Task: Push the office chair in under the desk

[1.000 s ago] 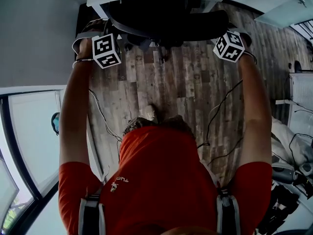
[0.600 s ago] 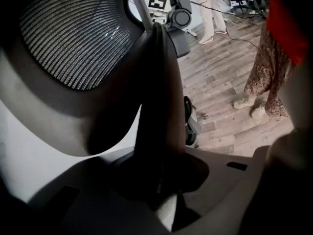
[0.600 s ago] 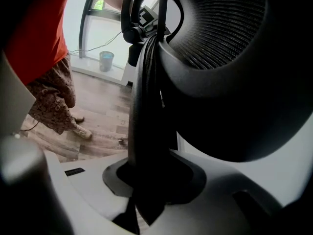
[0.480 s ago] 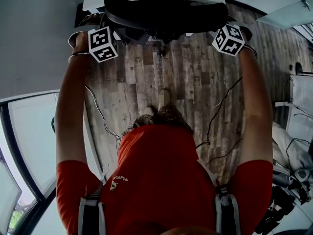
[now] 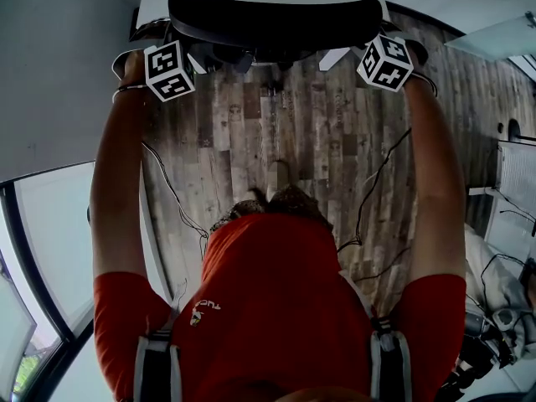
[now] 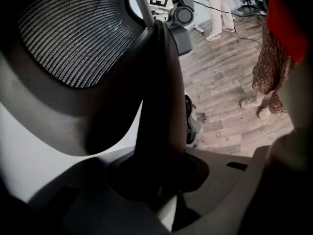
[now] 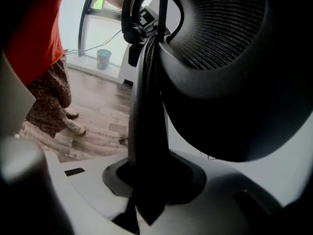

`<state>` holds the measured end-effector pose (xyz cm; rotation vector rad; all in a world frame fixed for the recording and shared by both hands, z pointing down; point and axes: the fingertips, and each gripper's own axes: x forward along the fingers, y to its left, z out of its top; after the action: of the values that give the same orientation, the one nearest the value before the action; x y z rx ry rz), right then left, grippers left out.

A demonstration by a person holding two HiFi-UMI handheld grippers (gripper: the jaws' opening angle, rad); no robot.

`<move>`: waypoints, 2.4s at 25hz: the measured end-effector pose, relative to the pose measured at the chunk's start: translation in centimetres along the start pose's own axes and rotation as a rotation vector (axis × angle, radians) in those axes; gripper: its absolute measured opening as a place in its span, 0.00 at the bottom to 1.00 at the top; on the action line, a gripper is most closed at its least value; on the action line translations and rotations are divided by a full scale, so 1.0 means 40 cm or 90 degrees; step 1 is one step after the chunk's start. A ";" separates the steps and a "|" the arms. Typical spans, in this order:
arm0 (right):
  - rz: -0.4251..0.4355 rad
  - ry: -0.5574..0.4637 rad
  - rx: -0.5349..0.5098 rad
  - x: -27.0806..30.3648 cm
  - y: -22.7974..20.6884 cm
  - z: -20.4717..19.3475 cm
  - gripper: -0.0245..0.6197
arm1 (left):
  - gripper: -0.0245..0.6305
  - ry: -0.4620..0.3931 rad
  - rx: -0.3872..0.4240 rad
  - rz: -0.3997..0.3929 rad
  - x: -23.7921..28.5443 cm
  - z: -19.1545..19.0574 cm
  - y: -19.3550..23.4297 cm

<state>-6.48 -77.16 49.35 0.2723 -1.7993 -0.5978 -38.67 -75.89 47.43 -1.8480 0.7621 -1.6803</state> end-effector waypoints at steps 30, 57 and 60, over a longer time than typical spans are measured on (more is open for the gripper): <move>-0.044 0.005 0.022 -0.081 -0.038 -0.056 0.40 | 0.41 -0.034 -0.041 0.040 -0.084 0.030 0.007; -0.299 -0.646 0.538 -0.522 0.139 0.428 0.19 | 0.25 -0.622 -0.665 0.116 -0.585 0.337 -0.028; -0.304 -0.680 0.545 -0.533 0.163 0.470 0.13 | 0.13 -0.654 -0.676 0.101 -0.602 0.362 -0.053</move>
<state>-16.85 -56.73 31.29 1.1499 -3.0124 -0.2354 -25.81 -57.18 30.74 -2.7575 1.3324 0.0520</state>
